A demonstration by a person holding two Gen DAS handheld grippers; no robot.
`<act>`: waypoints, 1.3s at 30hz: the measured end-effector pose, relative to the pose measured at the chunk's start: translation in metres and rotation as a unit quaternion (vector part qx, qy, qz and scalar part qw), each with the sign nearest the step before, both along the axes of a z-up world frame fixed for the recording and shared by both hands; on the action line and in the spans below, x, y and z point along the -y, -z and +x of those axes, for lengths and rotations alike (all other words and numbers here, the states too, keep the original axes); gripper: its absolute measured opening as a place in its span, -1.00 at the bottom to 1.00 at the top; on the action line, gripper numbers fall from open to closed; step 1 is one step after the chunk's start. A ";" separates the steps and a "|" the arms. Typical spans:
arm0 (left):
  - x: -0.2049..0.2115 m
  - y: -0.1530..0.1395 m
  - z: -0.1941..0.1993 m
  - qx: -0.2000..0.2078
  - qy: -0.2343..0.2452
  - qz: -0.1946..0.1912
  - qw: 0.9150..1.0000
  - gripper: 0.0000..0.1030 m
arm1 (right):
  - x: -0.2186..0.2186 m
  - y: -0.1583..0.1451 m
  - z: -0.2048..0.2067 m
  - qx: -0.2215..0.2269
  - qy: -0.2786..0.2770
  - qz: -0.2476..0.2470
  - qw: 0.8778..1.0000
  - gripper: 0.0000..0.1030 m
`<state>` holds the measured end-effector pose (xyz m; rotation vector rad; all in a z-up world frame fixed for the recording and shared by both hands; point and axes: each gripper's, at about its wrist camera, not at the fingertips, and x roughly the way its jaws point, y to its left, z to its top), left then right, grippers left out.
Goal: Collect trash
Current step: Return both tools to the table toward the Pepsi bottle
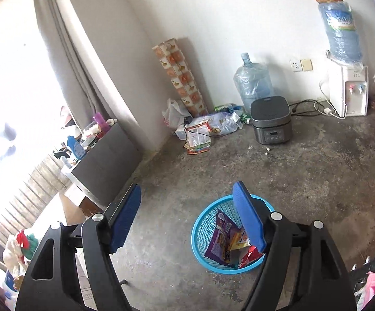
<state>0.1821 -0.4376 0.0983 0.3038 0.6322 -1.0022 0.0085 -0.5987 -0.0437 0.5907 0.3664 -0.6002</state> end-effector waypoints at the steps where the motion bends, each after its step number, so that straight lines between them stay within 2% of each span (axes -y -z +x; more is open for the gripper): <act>1: -0.020 -0.008 -0.002 0.003 -0.009 -0.009 1.000 0.73 | -0.013 -0.011 0.001 0.000 -0.010 -0.021 1.000 0.57; 5: -0.097 -0.030 -0.008 0.012 -0.053 -0.040 0.998 0.76 | -0.060 -0.049 0.003 0.012 -0.052 -0.093 0.994 0.86; 8: -0.153 -0.040 -0.014 0.032 -0.102 -0.052 0.993 0.77 | -0.092 -0.068 0.009 0.015 -0.087 -0.124 0.988 0.87; 12: -0.220 -0.042 -0.020 0.043 -0.159 -0.063 0.984 0.77 | -0.131 -0.087 0.016 0.027 -0.143 -0.141 0.979 0.87; 15: -0.261 -0.040 -0.024 0.046 -0.194 -0.065 0.978 0.77 | -0.158 -0.095 0.021 0.039 -0.188 -0.131 0.973 0.87; 18: -0.301 -0.033 -0.028 0.029 -0.224 -0.072 0.972 0.77 | -0.182 -0.098 0.028 0.045 -0.233 -0.107 0.966 0.87; 25: -0.372 -0.017 -0.034 0.008 -0.281 -0.081 0.956 0.77 | -0.234 -0.098 0.043 0.034 -0.316 -0.075 0.945 0.87; 37: -0.464 -0.005 -0.040 -0.005 -0.371 -0.104 0.923 0.77 | -0.262 -0.094 0.058 0.017 -0.381 -0.019 0.924 0.87; 39: -0.477 -0.002 -0.043 -0.009 -0.383 -0.108 0.917 0.77 | -0.270 -0.093 0.062 0.014 -0.393 -0.010 0.919 0.79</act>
